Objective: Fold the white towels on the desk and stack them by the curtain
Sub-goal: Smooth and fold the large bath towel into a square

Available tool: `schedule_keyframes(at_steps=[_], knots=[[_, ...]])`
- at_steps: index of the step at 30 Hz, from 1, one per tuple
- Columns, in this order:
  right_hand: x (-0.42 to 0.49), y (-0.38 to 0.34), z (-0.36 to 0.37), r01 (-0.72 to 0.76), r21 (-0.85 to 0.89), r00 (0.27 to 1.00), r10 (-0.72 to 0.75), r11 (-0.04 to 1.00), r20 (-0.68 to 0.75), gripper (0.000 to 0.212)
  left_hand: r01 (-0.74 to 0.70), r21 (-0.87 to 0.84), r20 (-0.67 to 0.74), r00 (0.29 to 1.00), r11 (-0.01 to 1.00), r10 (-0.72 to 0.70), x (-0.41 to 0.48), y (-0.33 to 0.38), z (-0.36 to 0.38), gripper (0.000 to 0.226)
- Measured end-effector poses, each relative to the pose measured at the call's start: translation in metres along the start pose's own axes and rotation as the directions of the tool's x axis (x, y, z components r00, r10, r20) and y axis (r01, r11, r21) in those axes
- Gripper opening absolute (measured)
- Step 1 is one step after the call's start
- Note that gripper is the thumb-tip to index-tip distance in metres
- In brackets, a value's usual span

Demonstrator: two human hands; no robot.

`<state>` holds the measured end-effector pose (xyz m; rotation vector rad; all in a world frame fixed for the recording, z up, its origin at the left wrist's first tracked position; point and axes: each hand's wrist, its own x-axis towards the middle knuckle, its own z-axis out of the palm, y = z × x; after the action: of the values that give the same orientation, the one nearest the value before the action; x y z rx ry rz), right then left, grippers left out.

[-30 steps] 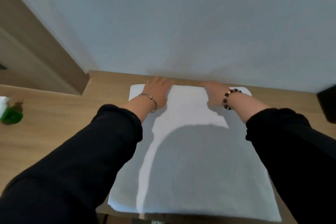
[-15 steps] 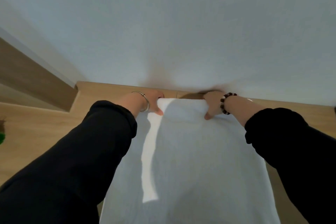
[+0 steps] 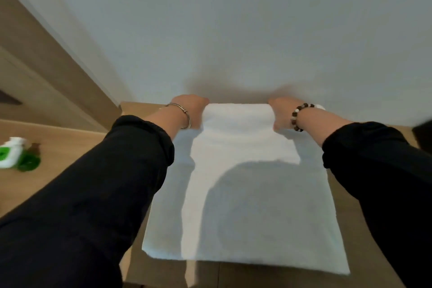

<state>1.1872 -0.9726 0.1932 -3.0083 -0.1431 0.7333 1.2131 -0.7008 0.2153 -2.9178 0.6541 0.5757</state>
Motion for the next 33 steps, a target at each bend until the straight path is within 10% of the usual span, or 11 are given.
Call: schedule_keyframes(at_steps=[6, 19, 33], knots=[[-0.045, -0.027, -0.036, 0.069, -0.158, 0.879, -0.135, 0.985, -0.457, 0.035, 0.023, 0.092, -0.416, 0.909, 0.995, 0.017, -0.046, -0.016, -0.017, 0.03], [-0.172, -0.076, 0.052, 0.003, -0.332, 0.397, -0.306, 0.943, -0.865, 0.023, -0.081, 0.137, -0.791, 0.591, 0.987, 0.158, -0.169, 0.003, 0.063, 0.033], [-0.226, -0.088, 0.187, 0.113, -0.154, 0.502, -0.19, 0.982, -0.844, 0.025, -0.189, 0.026, -0.727, 0.67, 0.982, 0.149, -0.232, 0.034, 0.171, 0.058]])
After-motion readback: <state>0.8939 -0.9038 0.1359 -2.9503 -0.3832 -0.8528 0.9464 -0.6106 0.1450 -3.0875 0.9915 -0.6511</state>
